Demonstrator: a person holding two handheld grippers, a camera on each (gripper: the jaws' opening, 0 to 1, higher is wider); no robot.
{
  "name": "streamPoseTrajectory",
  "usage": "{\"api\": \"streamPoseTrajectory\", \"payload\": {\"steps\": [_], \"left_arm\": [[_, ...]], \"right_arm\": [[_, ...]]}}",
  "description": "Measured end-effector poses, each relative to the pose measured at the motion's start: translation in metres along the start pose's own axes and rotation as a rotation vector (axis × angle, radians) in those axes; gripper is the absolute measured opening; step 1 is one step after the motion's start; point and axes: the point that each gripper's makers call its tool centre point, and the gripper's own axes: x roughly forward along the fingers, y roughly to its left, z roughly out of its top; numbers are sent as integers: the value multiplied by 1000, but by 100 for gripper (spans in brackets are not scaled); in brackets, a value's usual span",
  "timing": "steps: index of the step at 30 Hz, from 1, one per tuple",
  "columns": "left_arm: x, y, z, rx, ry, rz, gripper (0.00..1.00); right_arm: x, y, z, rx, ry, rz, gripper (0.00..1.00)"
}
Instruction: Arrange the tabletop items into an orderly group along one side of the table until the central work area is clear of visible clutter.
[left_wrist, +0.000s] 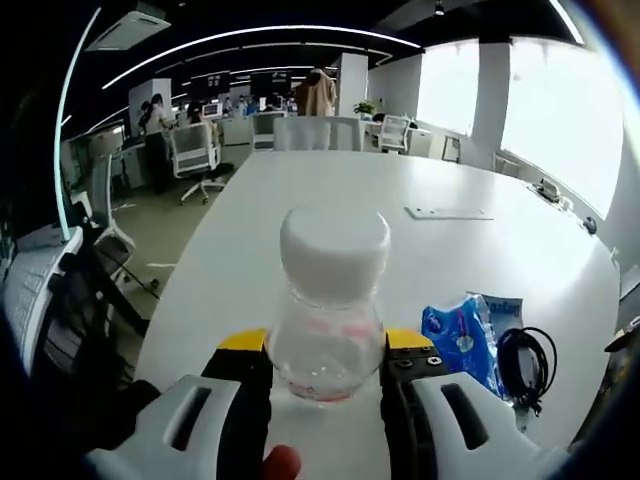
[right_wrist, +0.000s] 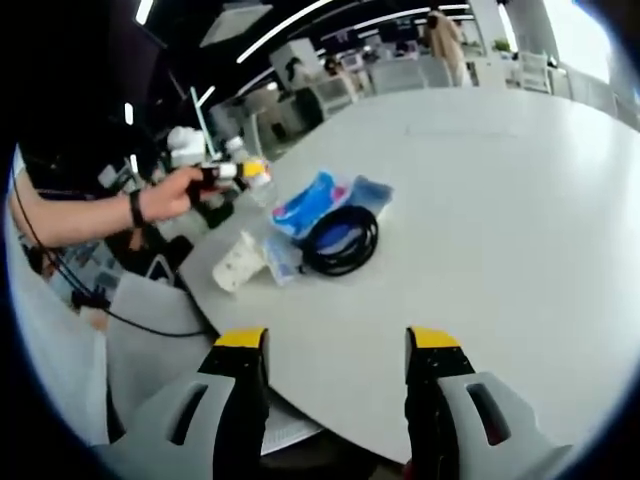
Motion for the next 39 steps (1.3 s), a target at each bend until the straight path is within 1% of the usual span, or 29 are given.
{"api": "streamPoseTrajectory", "payload": {"steps": [3,7,11,16,20,21,25,27,32,37,39], "left_arm": [[-1,1,0,-19,-7,21,41],[0,3,1,-42,-13,52,41],[0,2,1,-59,-11,83,41],[0,1,1,-91,-7,106,41],[0,2,0,-132,-3,126,42],[0,1,0,-153,-4,127,42],[1,1,-1,-164,7,124,42],[1,1,-1,-183,14,122,42],[2,-1,0,-211,15,112,47],[-7,-4,8,-222,4,93,52],[-11,-4,9,-217,-1,91,52]], "right_arm": [[0,2,-4,0,7,4,53],[0,4,-5,-1,9,7,53],[1,4,-2,-4,5,8,52],[1,5,0,-9,0,8,52],[0,6,0,-12,-1,9,52],[0,6,0,-12,-1,9,52],[-2,4,0,-9,-3,2,53],[-4,3,0,-2,-9,-3,53],[-6,3,0,-2,-19,-5,53],[-10,1,-1,4,-32,-11,53],[-12,0,-2,7,-41,-13,53]]}}
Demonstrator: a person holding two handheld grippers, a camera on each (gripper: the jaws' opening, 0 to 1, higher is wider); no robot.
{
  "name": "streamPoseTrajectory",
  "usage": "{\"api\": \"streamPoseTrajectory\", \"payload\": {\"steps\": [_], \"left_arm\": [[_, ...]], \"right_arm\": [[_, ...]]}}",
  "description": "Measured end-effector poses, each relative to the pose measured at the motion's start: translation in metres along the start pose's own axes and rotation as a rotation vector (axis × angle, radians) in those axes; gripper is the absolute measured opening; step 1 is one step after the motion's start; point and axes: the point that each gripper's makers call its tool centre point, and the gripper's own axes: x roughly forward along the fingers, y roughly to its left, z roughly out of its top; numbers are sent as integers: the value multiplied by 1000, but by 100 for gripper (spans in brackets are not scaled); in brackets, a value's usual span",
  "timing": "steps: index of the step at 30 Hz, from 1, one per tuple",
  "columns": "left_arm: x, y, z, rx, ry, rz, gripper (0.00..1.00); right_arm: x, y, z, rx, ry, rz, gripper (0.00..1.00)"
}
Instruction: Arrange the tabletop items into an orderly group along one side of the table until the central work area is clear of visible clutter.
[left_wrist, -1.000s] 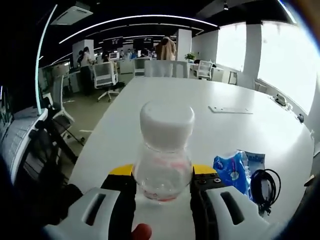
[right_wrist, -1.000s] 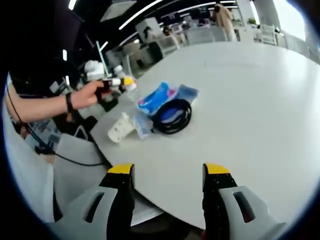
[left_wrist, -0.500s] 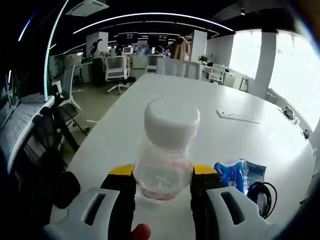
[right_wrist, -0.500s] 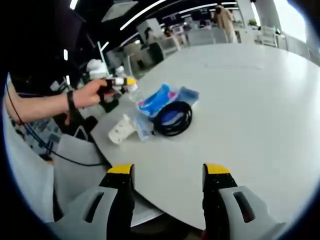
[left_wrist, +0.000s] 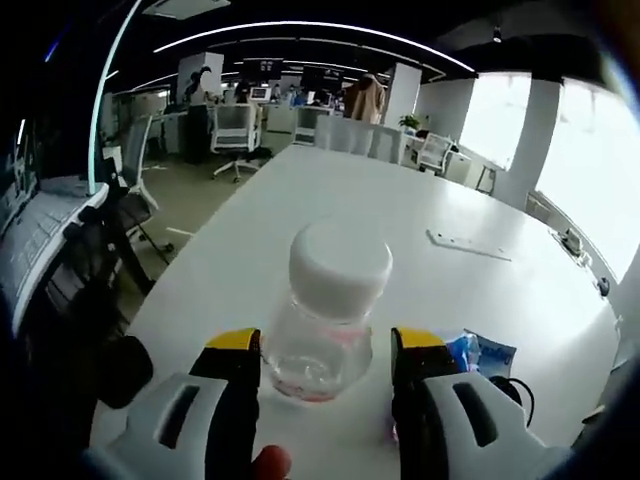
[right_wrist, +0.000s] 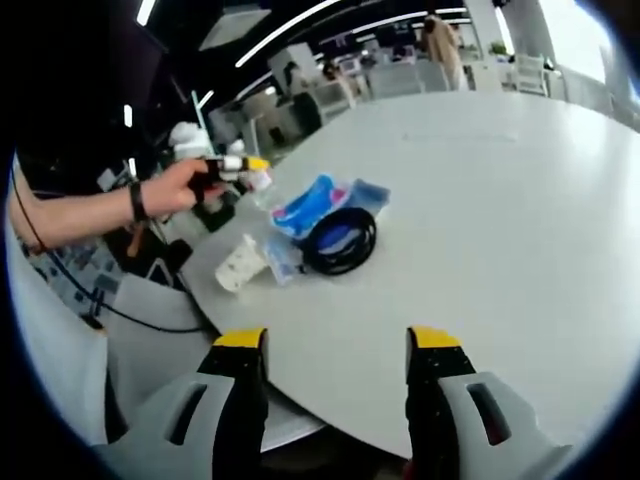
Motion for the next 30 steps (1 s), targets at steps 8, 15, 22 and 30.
{"api": "streamPoseTrajectory", "payload": {"steps": [8,15,22,30], "left_arm": [[-24,7,-8,-18,-15,-4,49],[-44,11,-20,-23,-14,-3,49],[-65,9,-35,-44,-14,-18,48],[-84,4,-51,-61,-1,-40,48]], "right_arm": [[-4,-3,-8,12,-8,1,53],[-5,-4,-10,18,-13,7,53],[-4,-3,-12,19,-18,18,53],[-1,-1,-14,25,-16,33,52]]}}
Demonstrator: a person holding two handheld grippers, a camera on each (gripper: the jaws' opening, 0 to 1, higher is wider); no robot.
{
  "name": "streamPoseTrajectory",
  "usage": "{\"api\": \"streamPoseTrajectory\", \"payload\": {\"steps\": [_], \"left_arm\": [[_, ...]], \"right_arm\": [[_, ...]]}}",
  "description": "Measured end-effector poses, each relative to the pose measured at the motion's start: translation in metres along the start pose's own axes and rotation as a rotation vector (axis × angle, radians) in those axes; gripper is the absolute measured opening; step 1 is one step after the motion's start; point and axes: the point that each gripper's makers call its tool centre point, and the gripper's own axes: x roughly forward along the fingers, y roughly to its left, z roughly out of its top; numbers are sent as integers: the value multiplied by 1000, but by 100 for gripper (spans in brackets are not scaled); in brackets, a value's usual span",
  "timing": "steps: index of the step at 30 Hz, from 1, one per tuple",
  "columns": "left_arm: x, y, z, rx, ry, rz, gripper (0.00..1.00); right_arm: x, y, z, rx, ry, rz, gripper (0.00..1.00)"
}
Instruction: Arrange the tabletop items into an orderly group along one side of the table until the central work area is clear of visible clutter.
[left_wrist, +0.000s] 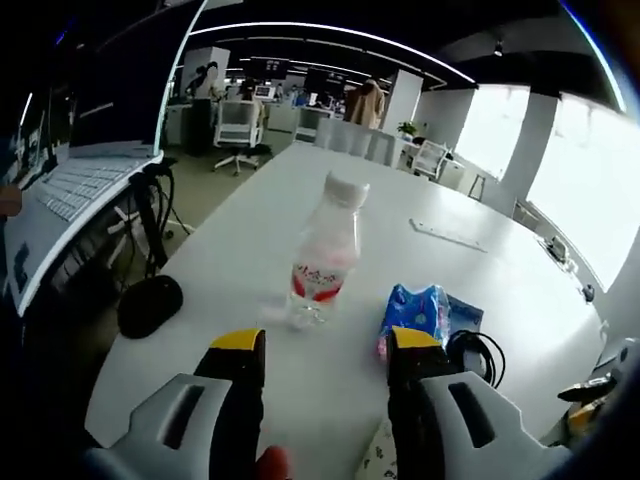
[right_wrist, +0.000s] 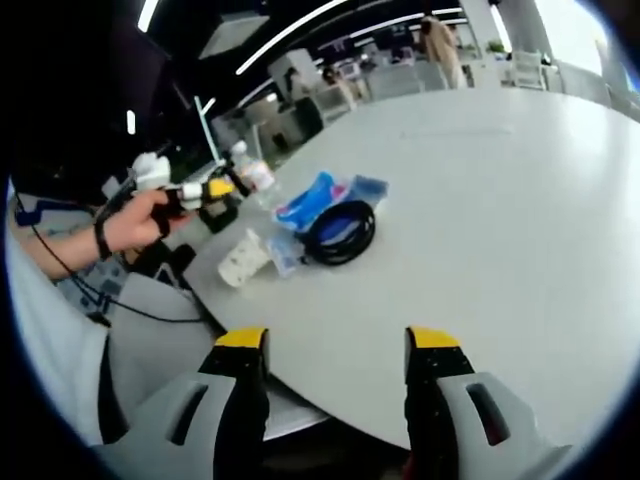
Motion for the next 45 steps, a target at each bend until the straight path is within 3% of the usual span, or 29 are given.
{"api": "streamPoseTrajectory", "payload": {"steps": [17,26,45], "left_arm": [[-27,-7,-30,48,31,-50,48],[-34,0,-36,53,36,-47,47],[-41,-13,-48,112,57,-100,49]], "right_arm": [[14,5,7,-14,21,27,49],[19,7,14,-16,18,29,48],[31,7,14,-46,46,47,46]]}}
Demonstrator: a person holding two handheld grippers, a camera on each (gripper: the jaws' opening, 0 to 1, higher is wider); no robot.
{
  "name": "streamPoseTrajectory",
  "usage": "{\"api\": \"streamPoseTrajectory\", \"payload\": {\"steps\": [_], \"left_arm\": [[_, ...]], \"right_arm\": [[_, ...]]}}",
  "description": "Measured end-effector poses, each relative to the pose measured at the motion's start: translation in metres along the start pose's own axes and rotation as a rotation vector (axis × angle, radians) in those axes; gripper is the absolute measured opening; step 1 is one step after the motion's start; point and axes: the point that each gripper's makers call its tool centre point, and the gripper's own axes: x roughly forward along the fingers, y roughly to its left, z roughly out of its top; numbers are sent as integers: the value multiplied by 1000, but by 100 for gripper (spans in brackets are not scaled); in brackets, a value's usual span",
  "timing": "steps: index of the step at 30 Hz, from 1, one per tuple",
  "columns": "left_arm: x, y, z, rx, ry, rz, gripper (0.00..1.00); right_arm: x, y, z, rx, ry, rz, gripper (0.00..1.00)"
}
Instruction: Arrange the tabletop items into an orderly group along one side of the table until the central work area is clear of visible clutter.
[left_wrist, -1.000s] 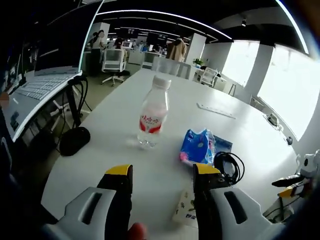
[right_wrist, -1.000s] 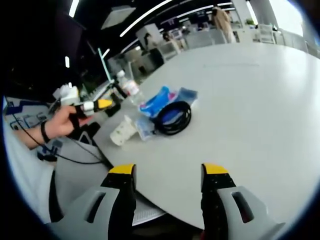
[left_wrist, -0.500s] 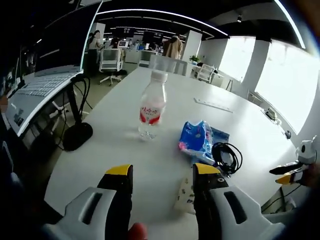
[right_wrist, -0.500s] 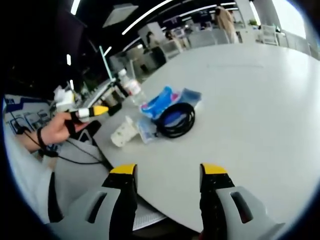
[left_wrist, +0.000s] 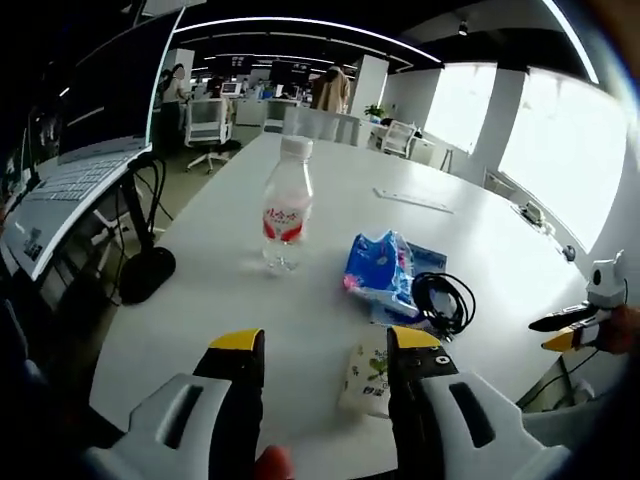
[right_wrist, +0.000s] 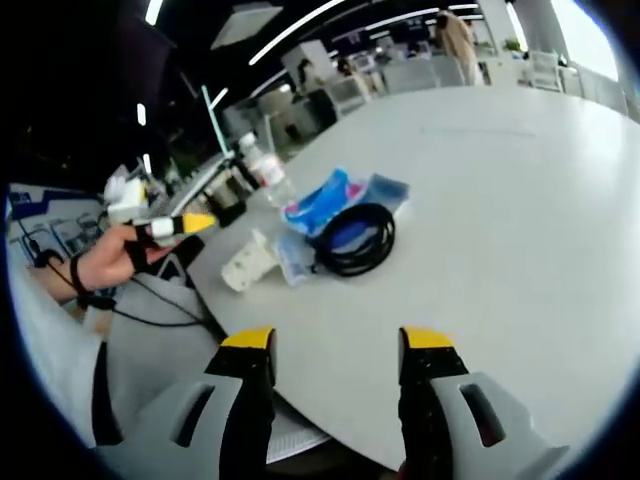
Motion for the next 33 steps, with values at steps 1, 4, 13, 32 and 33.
{"api": "streamPoseTrajectory", "payload": {"steps": [1,4,13,32,33], "left_arm": [[0,-1,-1,3,2,-2,49],[-2,-4,-2,12,4,-14,48],[-8,-6,-16,7,24,-30,48],[-12,-11,-26,-22,36,-37,48],[-12,-11,-26,-21,37,-36,48]], "right_arm": [[1,0,0,-4,3,1,46],[6,-1,3,-15,8,7,46],[24,-2,17,-11,-4,22,43],[57,-16,33,36,-15,12,37],[60,-19,35,56,-17,6,36]]}}
